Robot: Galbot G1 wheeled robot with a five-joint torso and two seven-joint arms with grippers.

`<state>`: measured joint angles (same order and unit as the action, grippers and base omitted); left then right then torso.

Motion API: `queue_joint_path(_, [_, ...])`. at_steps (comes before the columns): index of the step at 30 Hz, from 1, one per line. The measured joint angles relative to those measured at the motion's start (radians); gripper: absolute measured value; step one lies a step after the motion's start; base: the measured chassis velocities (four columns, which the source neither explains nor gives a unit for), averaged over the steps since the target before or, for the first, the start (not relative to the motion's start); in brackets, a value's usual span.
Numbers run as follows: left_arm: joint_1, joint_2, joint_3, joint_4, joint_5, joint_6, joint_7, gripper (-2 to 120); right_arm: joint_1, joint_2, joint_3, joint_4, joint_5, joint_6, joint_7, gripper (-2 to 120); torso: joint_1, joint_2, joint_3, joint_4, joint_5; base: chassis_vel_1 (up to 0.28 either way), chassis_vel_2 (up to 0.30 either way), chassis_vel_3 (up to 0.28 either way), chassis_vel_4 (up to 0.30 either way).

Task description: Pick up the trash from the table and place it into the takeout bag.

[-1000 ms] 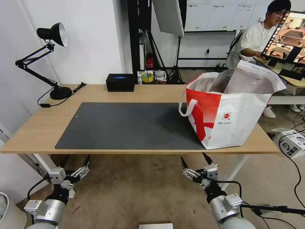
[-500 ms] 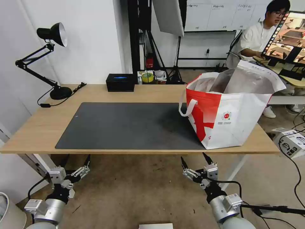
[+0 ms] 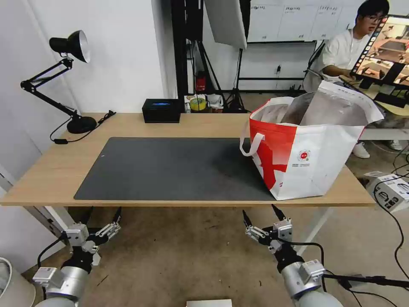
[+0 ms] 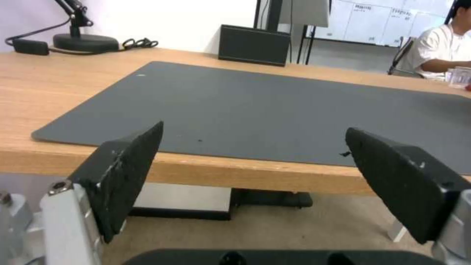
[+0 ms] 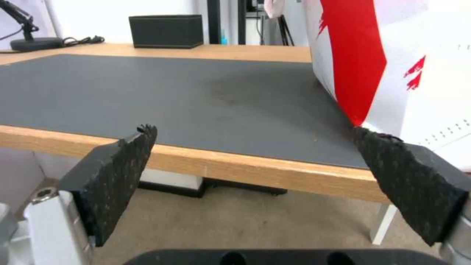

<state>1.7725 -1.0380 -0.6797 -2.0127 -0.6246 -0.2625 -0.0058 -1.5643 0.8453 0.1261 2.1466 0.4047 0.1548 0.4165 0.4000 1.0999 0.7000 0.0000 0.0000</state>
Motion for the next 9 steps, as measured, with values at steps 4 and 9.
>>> queue_joint_path(4, [0.000,0.000,0.000,0.000,0.000,0.000,0.000,100,0.000,0.000,0.000,0.000,0.000,0.000,0.000,100,0.000,0.000,0.000,0.0000,0.0000,0.000,0.000,0.000,0.000])
queue_joint_path(9, [0.000,0.000,0.000,0.000,0.000,0.001,0.000,100,0.000,0.000,0.000,0.000,0.000,0.000,0.000,100,0.000,0.000,0.000,0.0000,0.0000,0.000,0.000,0.000,0.000])
